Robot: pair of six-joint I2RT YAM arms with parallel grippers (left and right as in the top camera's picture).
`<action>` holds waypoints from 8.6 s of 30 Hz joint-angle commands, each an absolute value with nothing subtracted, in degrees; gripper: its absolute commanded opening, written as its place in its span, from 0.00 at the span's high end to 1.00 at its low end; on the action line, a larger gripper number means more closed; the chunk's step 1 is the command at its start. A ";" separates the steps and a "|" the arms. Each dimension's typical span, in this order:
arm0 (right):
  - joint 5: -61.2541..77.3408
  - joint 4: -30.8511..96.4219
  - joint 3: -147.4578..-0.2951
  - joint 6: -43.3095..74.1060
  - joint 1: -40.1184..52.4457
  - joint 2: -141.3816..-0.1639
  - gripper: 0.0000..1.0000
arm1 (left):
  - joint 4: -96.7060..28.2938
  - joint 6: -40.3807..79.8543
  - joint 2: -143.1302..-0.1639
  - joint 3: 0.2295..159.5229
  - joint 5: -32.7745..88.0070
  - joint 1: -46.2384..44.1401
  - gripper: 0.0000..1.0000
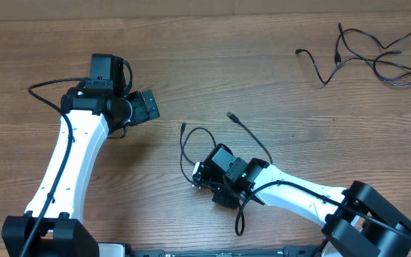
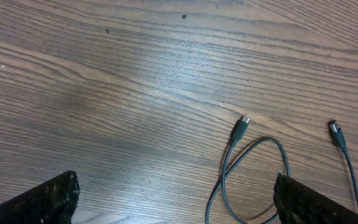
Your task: Untangle cables
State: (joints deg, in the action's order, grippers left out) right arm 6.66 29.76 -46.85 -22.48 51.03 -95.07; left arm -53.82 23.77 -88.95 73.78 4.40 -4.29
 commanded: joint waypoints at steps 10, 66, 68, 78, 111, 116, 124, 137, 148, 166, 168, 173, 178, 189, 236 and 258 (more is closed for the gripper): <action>5.52 30.30 -46.98 -3.92 49.63 -91.26 0.96 | -53.76 22.92 -89.14 74.63 4.03 -4.14 0.00; -3.09 44.75 -57.43 34.50 -13.08 -60.20 0.96 | -53.76 22.92 -89.14 74.63 4.03 -4.14 0.01; -3.44 44.77 -57.39 34.48 -15.79 -60.51 0.96 | -53.76 22.92 -89.14 74.63 4.03 -4.14 0.00; -8.58 44.27 -57.39 34.48 -27.16 -68.73 0.96 | -53.76 22.92 -89.14 74.63 4.03 -4.14 0.00; -8.58 5.52 -57.39 34.06 -44.16 -91.88 0.96 | -53.76 22.92 -89.14 74.63 4.03 -4.14 0.00; -8.56 0.69 -57.39 34.06 -47.48 -95.74 0.96 | -53.74 22.92 -89.14 74.63 4.03 -4.14 0.01; -8.54 -7.38 -57.39 31.55 -51.33 -101.27 0.96 | -53.76 22.92 -89.14 74.63 4.03 -4.14 0.00; -8.56 -17.26 -57.39 26.48 -51.57 -102.59 0.96 | -53.76 22.92 -89.14 74.63 4.03 -4.14 0.00; -8.56 -16.19 -57.39 26.48 -51.57 -102.59 0.00 | -53.76 22.92 -89.14 74.63 4.03 -4.14 0.00; 16.75 -9.06 -57.39 19.07 -51.44 -98.65 0.00 | -53.76 22.92 -89.14 74.63 4.05 -4.14 0.00; 21.32 -8.16 -57.41 18.70 -51.44 -96.55 0.00 | -53.76 22.92 -89.14 74.63 4.03 -4.14 0.00; 24.29 -3.36 -57.41 13.43 -50.78 -92.23 0.00 | -53.74 22.92 -89.14 74.63 4.03 -4.14 0.00; 24.05 4.08 -57.41 6.48 -47.68 -88.23 0.00 | -53.76 22.92 -89.14 74.63 4.03 -4.14 0.00; 24.05 14.68 -57.41 0.99 -29.56 -83.90 0.00 | -53.76 22.92 -89.14 74.63 4.03 -4.14 0.01; 16.34 26.72 -57.39 0.99 -10.24 -83.96 0.00 | -53.76 22.92 -89.14 74.63 4.05 -4.14 0.00; 16.34 26.72 -57.39 1.02 -10.24 -83.96 0.00 | -53.78 22.92 -89.17 74.63 4.03 -4.14 0.00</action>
